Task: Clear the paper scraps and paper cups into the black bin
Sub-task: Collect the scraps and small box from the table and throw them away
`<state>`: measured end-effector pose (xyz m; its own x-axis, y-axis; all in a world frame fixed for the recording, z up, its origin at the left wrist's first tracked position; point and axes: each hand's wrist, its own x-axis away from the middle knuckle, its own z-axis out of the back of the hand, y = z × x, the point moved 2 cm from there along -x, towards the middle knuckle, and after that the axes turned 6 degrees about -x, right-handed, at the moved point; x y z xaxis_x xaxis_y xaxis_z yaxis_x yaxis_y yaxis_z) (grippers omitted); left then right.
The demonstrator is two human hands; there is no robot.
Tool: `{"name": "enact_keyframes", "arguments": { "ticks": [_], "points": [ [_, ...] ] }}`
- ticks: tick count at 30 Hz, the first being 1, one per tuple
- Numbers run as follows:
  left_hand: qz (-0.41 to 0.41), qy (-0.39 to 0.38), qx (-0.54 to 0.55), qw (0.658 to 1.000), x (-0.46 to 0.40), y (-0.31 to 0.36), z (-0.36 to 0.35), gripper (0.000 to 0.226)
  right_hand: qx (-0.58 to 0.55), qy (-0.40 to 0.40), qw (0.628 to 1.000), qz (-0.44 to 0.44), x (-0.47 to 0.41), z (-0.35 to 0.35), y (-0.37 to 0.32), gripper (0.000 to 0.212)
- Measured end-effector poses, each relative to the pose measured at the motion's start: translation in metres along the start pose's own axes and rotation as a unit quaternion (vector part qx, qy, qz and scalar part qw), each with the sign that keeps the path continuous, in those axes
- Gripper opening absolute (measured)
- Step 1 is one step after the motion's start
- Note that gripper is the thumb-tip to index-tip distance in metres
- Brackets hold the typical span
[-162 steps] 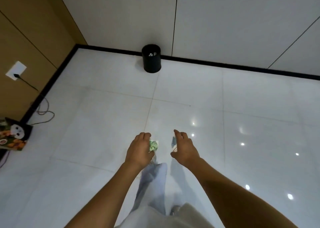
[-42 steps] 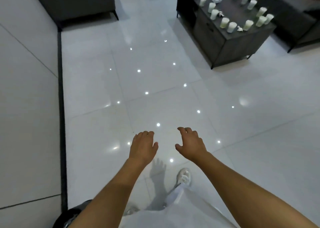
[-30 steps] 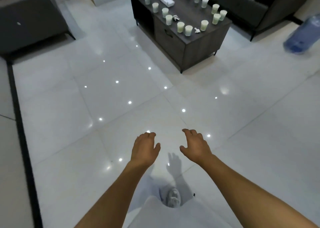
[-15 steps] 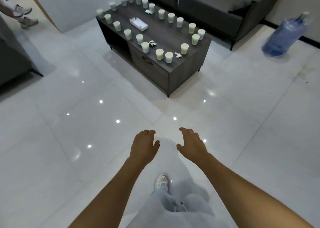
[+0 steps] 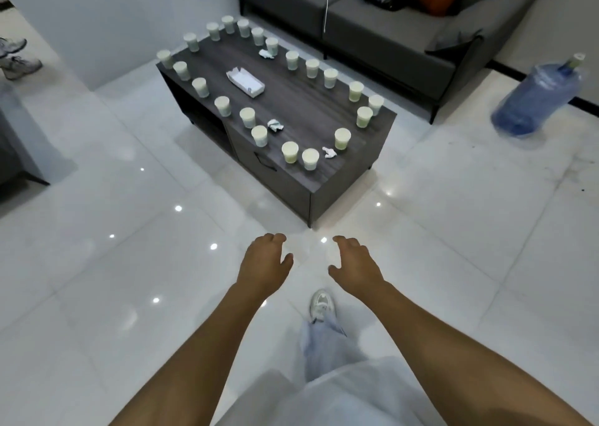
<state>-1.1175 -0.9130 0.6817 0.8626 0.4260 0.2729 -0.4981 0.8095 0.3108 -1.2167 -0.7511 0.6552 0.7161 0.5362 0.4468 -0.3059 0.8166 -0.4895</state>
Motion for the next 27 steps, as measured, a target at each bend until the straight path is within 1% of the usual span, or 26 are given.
{"name": "enact_keyframes", "arguments": {
  "ticks": [8, 12, 15, 19, 21, 27],
  "points": [
    [0.015, -0.004, 0.019, 1.000, -0.151, 0.011, 0.044, 0.044, 0.013, 0.001, 1.000, -0.005, -0.152, 0.082, -0.022, 0.061],
    [0.023, -0.016, 0.027, 0.999, -0.216, 0.002, 0.058, 0.045, 0.021, -0.020, 0.999, -0.028, -0.216, 0.099, -0.031, 0.059],
    [0.014, -0.035, 0.022, 0.999, -0.269, -0.011, 0.066, 0.044, 0.009, -0.017, 0.999, -0.045, -0.267, 0.108, -0.039, 0.057],
    [0.004, -0.049, 0.019, 0.999, -0.347, -0.033, 0.079, 0.039, -0.013, -0.016, 0.996, -0.085, -0.336, 0.117, -0.051, 0.057],
    [-0.014, -0.061, 0.010, 0.998, -0.386, -0.043, 0.088, 0.036, -0.027, -0.014, 0.993, -0.114, -0.368, 0.121, -0.057, 0.056],
    [-0.051, -0.102, -0.013, 0.993, -0.494, -0.057, 0.112, 0.025, -0.079, 0.003, 0.981, -0.176, -0.443, 0.140, -0.070, 0.058]
  ]
}}
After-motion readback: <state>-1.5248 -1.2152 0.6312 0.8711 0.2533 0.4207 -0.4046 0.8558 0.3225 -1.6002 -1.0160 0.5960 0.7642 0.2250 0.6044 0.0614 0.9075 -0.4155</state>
